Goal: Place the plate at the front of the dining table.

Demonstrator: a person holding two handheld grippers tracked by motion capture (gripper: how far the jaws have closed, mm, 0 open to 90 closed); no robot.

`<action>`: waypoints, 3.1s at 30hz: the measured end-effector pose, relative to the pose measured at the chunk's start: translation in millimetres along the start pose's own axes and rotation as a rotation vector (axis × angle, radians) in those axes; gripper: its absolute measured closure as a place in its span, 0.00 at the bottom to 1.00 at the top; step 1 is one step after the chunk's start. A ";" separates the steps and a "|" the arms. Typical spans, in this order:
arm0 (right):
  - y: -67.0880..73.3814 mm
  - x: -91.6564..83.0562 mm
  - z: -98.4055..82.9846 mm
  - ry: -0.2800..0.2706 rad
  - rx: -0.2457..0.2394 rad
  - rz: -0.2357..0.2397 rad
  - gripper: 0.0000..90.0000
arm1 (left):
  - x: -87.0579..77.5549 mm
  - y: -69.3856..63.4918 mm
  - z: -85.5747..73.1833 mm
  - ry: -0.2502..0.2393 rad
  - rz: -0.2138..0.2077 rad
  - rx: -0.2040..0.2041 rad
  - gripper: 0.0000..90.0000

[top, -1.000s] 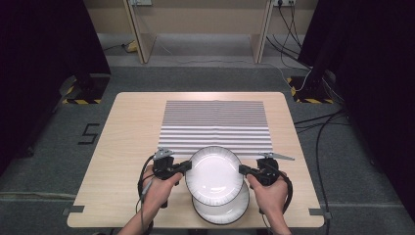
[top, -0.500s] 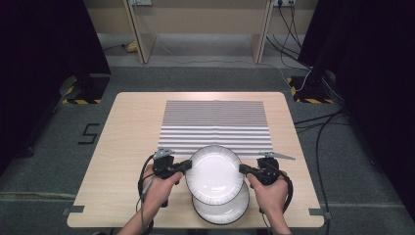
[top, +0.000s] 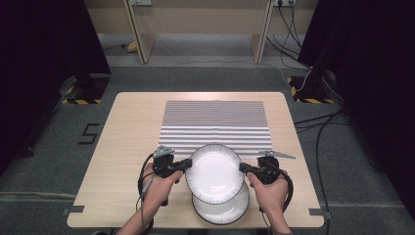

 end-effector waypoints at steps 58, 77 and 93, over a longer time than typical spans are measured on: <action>3.4 -2.4 16.7 -0.027 -0.002 0.002 0.96 | -1.5 -0.9 19.1 -0.034 -0.002 -0.003 0.95; 3.7 1.4 26.4 -0.040 -0.003 0.001 0.96 | 0.8 1.8 28.6 -0.055 0.000 -0.010 0.95; 5.0 7.4 34.7 -0.046 -0.002 0.001 0.96 | 3.6 7.4 35.9 -0.062 0.007 -0.013 0.95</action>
Point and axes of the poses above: each handheld gripper's, and its own axes: x roughly forward along the jaws, z roughly out of its top, y roughly to its left, the point moved 10 cm from there along x, roughly forward along the jaws, and after that the axes turned 5 degrees about -y, right-handed, at the moved point
